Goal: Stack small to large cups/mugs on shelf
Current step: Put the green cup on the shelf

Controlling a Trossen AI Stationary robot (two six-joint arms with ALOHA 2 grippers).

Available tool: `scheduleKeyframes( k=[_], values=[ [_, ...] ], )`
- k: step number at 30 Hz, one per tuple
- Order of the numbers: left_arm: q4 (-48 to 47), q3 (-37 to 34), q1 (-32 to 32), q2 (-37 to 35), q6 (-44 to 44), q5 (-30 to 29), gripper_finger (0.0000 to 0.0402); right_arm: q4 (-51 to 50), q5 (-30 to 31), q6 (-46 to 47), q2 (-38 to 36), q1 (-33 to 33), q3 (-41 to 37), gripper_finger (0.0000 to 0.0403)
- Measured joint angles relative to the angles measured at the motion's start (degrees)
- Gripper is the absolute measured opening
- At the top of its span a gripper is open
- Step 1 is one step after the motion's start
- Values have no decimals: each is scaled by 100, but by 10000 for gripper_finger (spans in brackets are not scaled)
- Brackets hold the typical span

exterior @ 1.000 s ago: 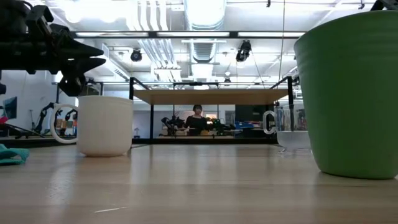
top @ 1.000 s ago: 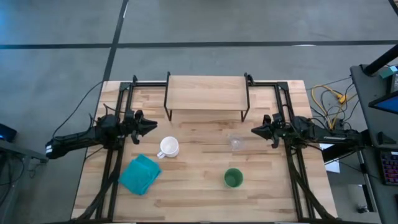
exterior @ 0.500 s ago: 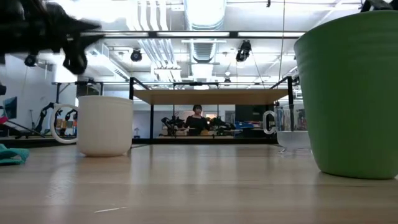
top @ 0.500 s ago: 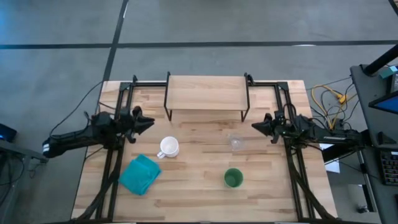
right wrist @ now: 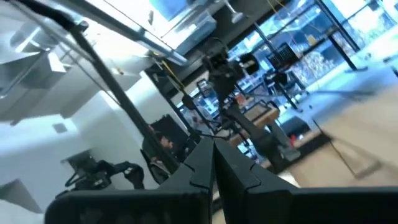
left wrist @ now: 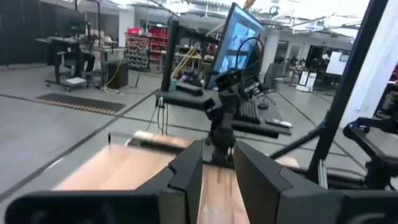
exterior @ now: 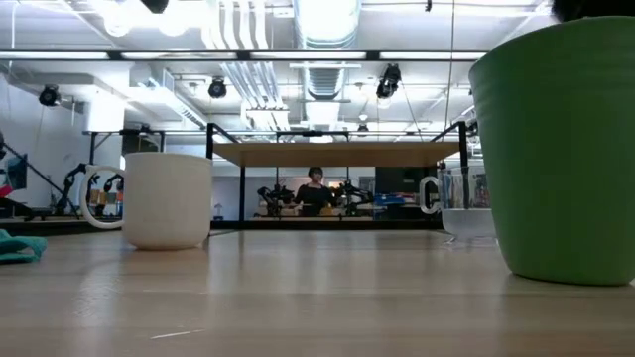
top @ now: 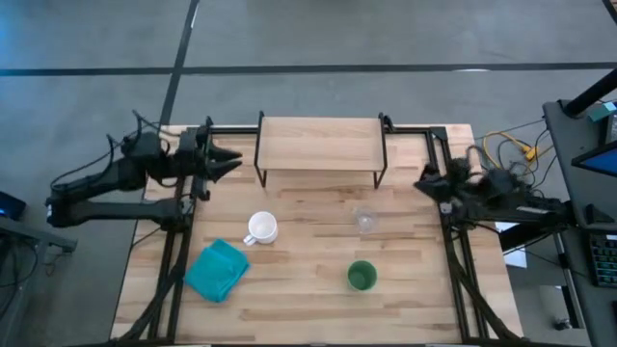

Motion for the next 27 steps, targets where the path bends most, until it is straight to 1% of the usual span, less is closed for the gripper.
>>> scheduleKeyframes(
  k=[4, 9, 12, 14, 17, 21, 24, 27],
  values=[
    [-134, 822, -15, 722, 256, 63, 80, -1073, -22, -515, 742, 0, 1572, 9],
    [-1191, 1674, -253, 1668, 429, 162, 80, -2706, -24, -984, 1964, -1, 3395, 9],
    [-1522, 2130, -505, 2199, 494, 275, 80, -3762, -24, -1327, 2627, -1, 4249, 9],
    [-1557, 2411, -688, 2539, 569, 458, 80, -4324, -19, -1521, 3013, 0, 4667, 9],
    [-1512, 2819, -965, 3066, 526, 511, 80, -4712, -19, -1651, 3518, -1, 5116, 9],
    [-1455, 3386, -1215, 3648, 104, 519, 80, -4766, -19, -1656, 4051, -2, 5489, 9],
    [-1457, 3673, -1369, 4007, -210, 517, 80, -4790, -17, -1741, 4406, -2, 5697, 9],
    [-1468, 3841, -1566, 4300, -211, 514, 79, -5005, -17, -1756, 4723, -2, 5886, 9]
  ],
)
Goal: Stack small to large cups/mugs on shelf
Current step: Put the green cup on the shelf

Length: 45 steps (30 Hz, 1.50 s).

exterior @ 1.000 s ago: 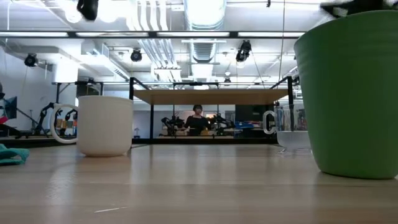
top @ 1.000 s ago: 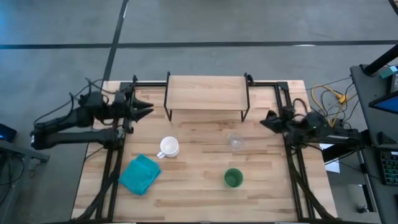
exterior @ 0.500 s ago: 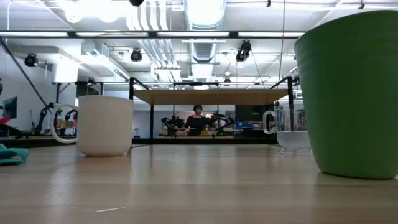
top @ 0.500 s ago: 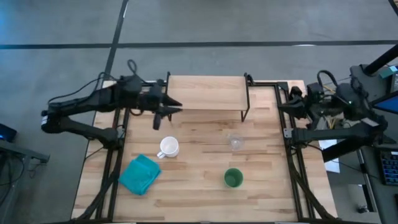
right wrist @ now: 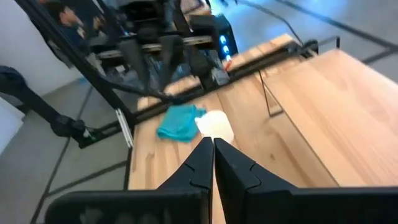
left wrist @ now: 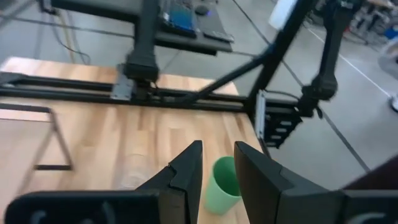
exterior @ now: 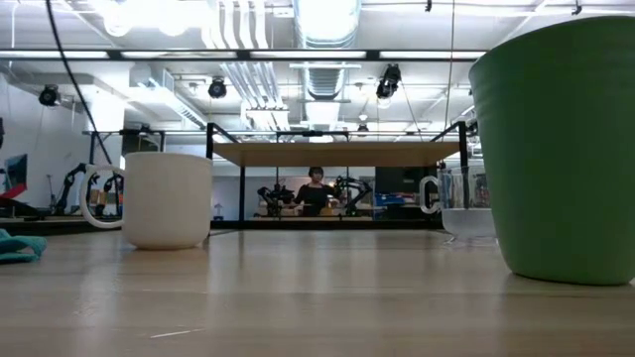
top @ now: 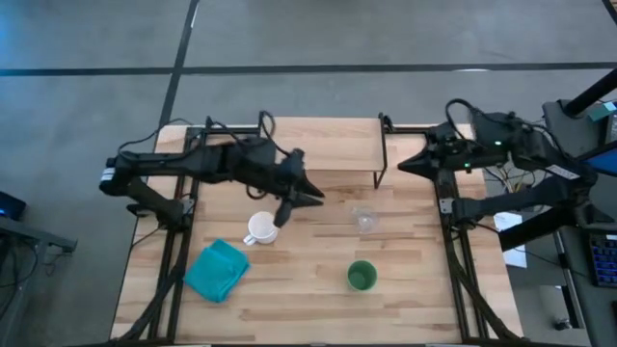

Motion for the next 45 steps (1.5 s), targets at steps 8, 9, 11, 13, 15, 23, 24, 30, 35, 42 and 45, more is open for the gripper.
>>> scheduleKeyframes(
  k=[8, 9, 11, 13, 15, 23, 24, 30, 35, 42, 45],
  values=[
    [8, 220, -549, 677, -308, -643, 79, -675, 0, -3, 531, -1, 391, 9],
    [9, 279, -629, 782, -357, -842, 79, -748, 1, -21, 565, 2, 440, 9],
    [19, 450, -775, 1025, -626, -1330, 79, -852, 14, -137, 613, 2, 521, 9],
    [33, 635, -875, 1284, -963, -1570, 79, -926, 26, -236, 647, -1, 577, 9],
    [7, 824, -945, 1540, -1272, -1629, 79, -1025, 41, -239, 667, -1, 638, 9],
    [-38, 1193, -1060, 2196, -2432, -1626, 79, -1464, 44, -612, 600, -1, 674, 9],
    [-37, 1194, -1065, 2266, -2613, -1616, 79, -1494, 44, -668, 597, -1, 668, 9],
    [13, 1194, -1081, 2483, -3989, -1516, 79, -1499, 44, -875, 623, -1, 665, 9],
    [4, 1194, -1221, 2549, -4093, -1510, 79, -1495, 44, -991, 661, -1, 663, 9],
    [-1, 1188, -1445, 2574, -4211, -1519, 79, -1477, 44, -877, 724, -1, 658, 9],
    [-22, 1187, -1547, 2685, -4171, -1518, 79, -1467, 44, -883, 768, -1, 658, 9]
  ],
)
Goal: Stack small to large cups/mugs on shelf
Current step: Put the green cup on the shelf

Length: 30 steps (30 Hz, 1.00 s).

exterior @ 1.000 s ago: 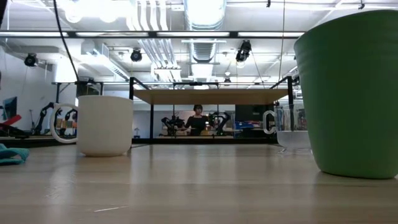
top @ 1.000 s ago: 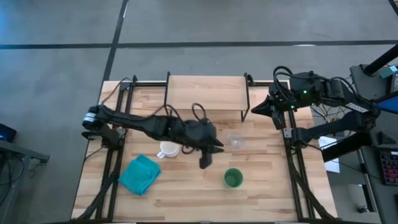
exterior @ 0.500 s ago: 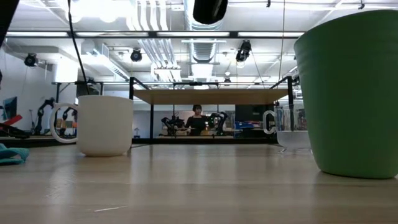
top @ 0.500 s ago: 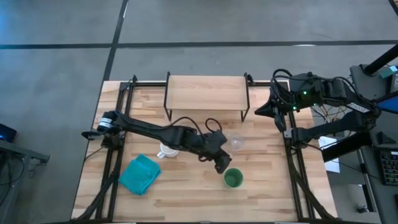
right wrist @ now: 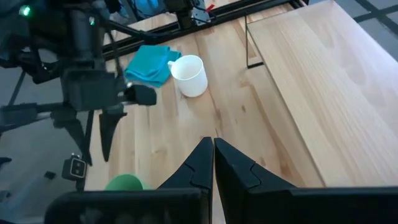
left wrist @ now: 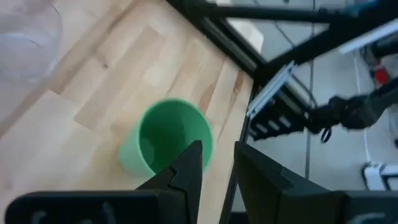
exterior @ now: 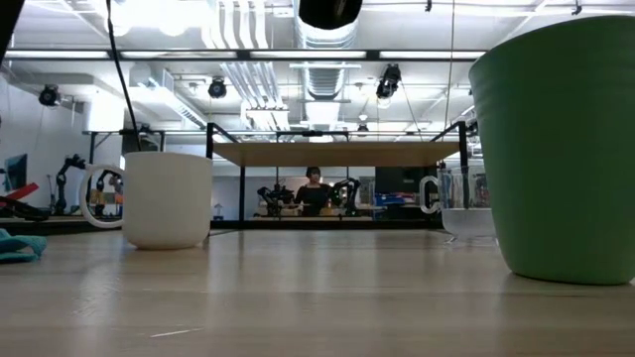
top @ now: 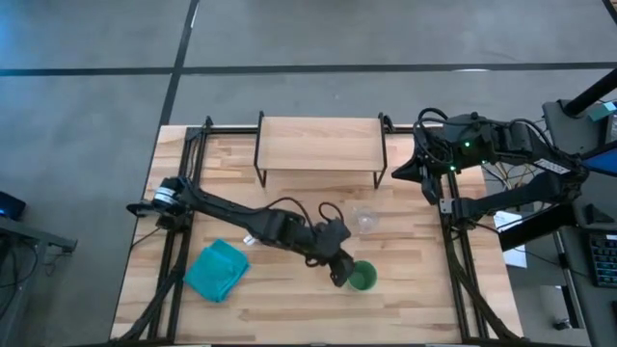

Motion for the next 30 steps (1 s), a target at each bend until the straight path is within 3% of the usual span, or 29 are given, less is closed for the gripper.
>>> scheduleKeyframes(
  k=[12, 30],
  values=[
    [-28, -43, -19, 692, -200, 286, 79, -1, 0, 46, 144, 0, -4, 9],
    [-16, -36, 71, 646, -366, 147, 79, -7, 0, -367, 152, 0, -4, 9]
  ],
)
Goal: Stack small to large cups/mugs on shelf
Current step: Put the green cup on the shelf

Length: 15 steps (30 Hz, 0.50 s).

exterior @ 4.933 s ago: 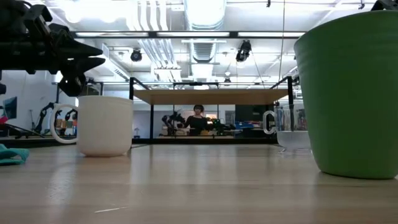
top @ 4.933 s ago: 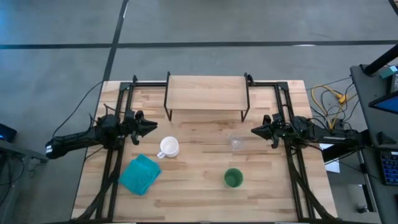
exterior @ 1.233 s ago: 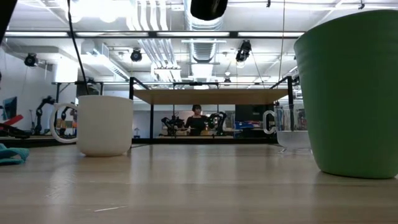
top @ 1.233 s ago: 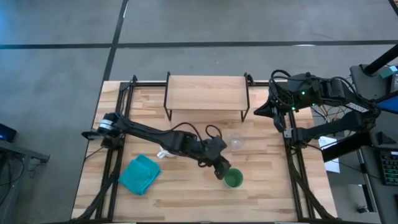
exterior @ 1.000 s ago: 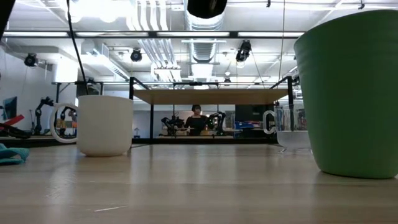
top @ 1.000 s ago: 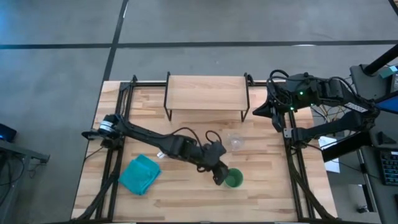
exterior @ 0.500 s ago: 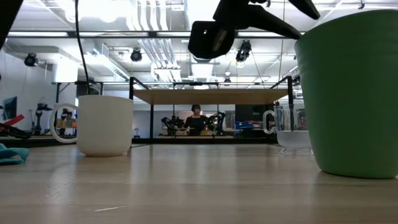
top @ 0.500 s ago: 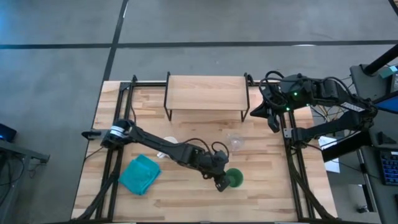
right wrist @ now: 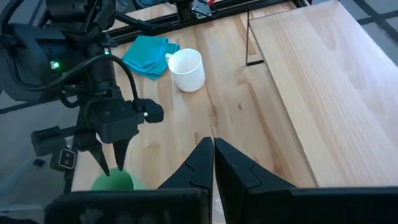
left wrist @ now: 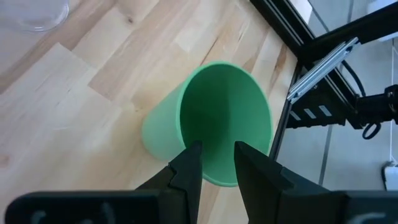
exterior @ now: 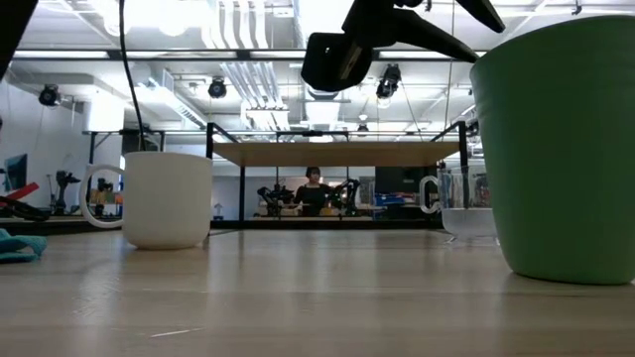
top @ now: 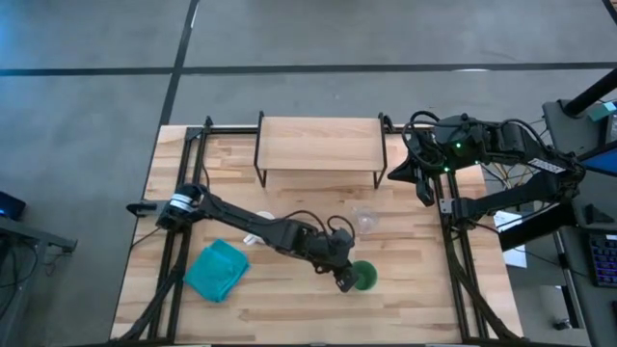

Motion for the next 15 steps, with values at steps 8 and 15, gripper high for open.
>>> scheduleKeyframes(
  k=[8, 15],
  values=[
    [-454, 0, 48, -7, 2, -46, 79, 0, 0, -195, 0, 0, 0, 9],
    [-433, 24, 48, -7, 20, -76, 79, 0, 0, -353, 0, 0, 0, 9]
  ],
)
